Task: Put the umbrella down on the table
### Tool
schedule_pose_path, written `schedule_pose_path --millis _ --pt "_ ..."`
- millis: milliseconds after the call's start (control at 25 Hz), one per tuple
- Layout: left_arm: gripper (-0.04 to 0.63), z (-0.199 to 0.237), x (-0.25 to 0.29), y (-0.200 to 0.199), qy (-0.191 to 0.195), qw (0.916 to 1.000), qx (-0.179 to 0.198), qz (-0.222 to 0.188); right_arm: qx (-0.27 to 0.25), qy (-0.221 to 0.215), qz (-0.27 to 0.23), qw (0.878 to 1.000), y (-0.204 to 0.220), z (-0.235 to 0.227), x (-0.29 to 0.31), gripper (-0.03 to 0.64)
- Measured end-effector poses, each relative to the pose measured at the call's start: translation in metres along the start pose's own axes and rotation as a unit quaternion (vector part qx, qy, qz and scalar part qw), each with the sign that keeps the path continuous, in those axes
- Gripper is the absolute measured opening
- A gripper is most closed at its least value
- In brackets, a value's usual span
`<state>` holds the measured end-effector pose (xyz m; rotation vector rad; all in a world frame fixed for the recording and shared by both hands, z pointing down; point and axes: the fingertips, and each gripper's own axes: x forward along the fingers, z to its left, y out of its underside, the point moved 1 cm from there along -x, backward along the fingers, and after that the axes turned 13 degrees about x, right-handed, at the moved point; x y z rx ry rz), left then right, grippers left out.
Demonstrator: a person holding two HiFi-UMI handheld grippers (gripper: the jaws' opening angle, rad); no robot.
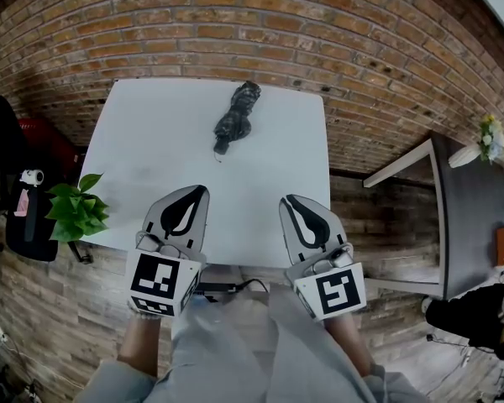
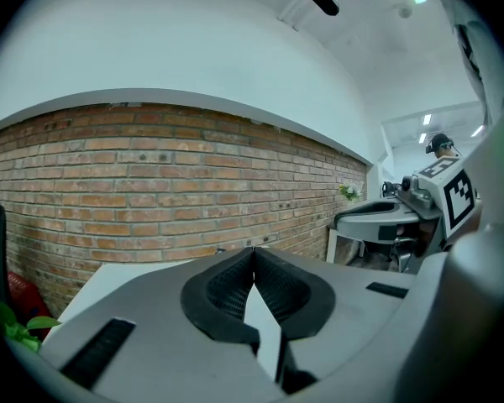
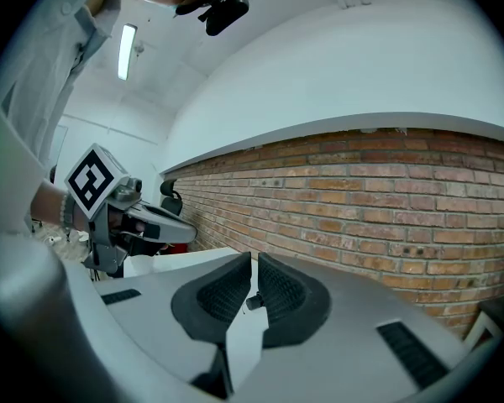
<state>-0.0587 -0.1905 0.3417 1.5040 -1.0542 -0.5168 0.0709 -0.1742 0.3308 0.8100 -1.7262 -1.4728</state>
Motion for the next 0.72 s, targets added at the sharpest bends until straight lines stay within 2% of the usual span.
schedule_pose_path --millis 400,720 --pt "0.020 0.0028 0.0009 0.0031 -0.001 1.0000 -0.002 0.005 0.001 -0.002 0.016 1.000 0.0060 0.0016 0.0022 0.056" --pt "0.020 0.0082 0.0071 0.0046 0.000 1.0000 0.004 0.004 0.009 -0.002 -0.007 1.000 0.0032 0.0044 0.0085 0.056"
